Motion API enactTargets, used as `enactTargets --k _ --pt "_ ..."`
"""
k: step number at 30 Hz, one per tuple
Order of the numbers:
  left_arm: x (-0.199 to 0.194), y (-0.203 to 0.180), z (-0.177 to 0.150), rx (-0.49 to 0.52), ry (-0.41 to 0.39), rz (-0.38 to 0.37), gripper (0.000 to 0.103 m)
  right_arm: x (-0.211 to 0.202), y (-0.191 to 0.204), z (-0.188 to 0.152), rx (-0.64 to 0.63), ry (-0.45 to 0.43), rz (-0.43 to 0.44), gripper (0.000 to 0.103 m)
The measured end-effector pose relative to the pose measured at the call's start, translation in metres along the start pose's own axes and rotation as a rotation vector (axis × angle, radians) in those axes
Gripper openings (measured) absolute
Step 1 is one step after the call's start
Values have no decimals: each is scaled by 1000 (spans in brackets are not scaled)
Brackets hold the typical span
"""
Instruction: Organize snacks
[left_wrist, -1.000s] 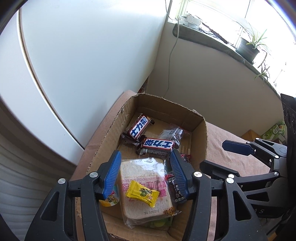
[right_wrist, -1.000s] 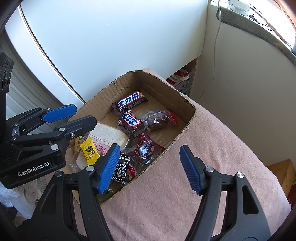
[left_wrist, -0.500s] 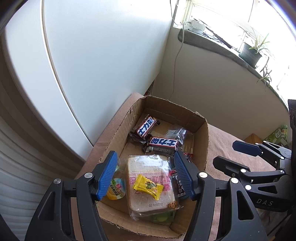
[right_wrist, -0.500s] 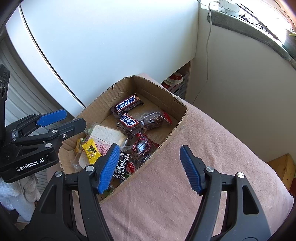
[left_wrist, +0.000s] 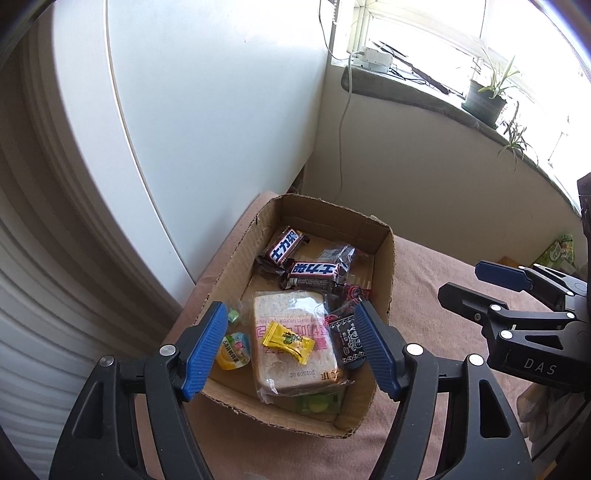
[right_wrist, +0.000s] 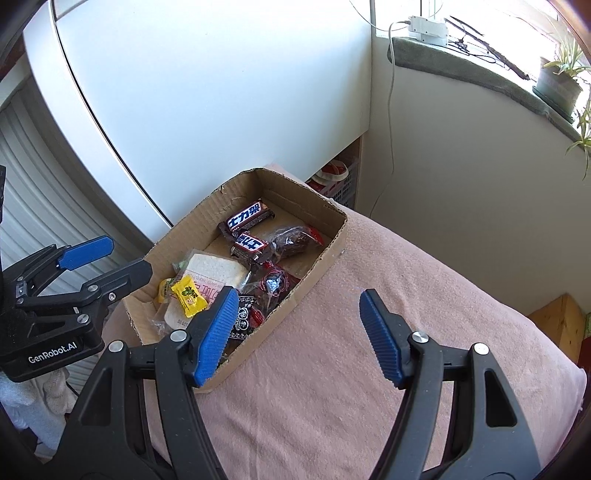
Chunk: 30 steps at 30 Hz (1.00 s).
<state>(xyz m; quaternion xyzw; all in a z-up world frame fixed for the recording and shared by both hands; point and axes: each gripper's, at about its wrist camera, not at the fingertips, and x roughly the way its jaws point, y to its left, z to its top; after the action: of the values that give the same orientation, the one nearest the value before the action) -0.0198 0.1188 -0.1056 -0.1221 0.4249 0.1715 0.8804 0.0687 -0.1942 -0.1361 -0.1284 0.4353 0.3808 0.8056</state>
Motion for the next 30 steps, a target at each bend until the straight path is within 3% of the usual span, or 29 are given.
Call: enactTargets --k 4,7,30 --pt "-9 -6 -3 5 -17 13 71 -10 -3 -4 10 -21 -24 74" --pt "-14 -9 -5 0 -21 15 71 -18 -5 -7 21 -42 -37 95" --pt "-32 -17 -21 -7 -20 17 71 -41 -10 -23 26 -55 -71 95"
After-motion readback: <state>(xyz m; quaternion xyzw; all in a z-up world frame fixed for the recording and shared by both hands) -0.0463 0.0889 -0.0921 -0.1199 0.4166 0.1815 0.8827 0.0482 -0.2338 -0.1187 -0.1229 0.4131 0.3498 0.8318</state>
